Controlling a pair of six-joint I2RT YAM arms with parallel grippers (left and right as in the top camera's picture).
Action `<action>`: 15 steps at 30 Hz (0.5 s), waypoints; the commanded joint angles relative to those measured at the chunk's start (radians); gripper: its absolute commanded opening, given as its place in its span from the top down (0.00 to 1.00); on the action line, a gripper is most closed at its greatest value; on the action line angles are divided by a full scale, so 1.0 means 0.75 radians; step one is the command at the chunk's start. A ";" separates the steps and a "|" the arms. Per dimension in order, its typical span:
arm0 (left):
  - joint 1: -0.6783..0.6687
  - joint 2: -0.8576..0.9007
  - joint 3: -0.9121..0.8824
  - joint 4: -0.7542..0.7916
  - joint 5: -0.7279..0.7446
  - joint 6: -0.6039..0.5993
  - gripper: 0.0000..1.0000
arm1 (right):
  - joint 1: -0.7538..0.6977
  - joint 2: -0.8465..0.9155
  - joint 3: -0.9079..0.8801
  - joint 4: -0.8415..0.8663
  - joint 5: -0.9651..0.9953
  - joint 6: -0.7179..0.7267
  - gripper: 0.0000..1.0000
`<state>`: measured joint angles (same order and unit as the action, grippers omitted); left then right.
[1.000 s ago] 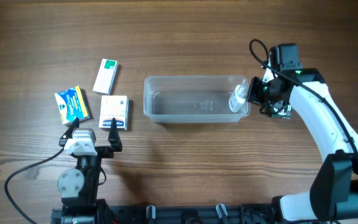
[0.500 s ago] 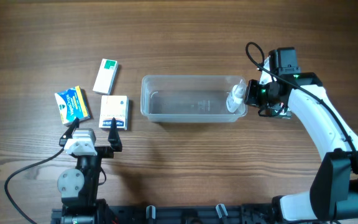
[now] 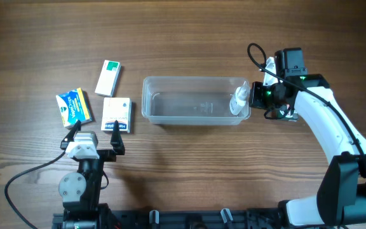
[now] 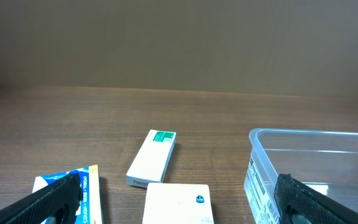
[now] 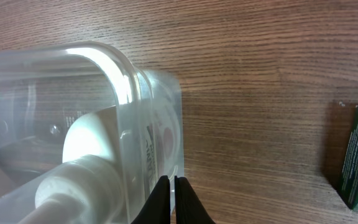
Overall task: Pack container
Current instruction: 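Move the right gripper back over the green Zam-Buk box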
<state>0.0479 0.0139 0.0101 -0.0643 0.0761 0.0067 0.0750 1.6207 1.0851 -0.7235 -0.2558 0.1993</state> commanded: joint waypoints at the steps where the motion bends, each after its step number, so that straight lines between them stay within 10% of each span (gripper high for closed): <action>1: 0.000 -0.009 -0.006 -0.006 0.016 0.020 0.00 | -0.001 -0.027 -0.009 0.012 -0.034 -0.068 0.96; 11: 0.000 -0.009 -0.006 -0.006 0.016 0.020 0.00 | -0.001 -0.040 -0.008 -0.014 0.445 -0.128 0.82; 15: 0.000 -0.009 -0.006 -0.006 0.016 0.020 0.00 | -0.010 -0.040 -0.008 -0.023 0.583 -0.126 0.55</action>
<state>0.0479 0.0139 0.0101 -0.0643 0.0761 0.0067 0.0750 1.6192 1.0851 -0.7383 0.0235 0.1284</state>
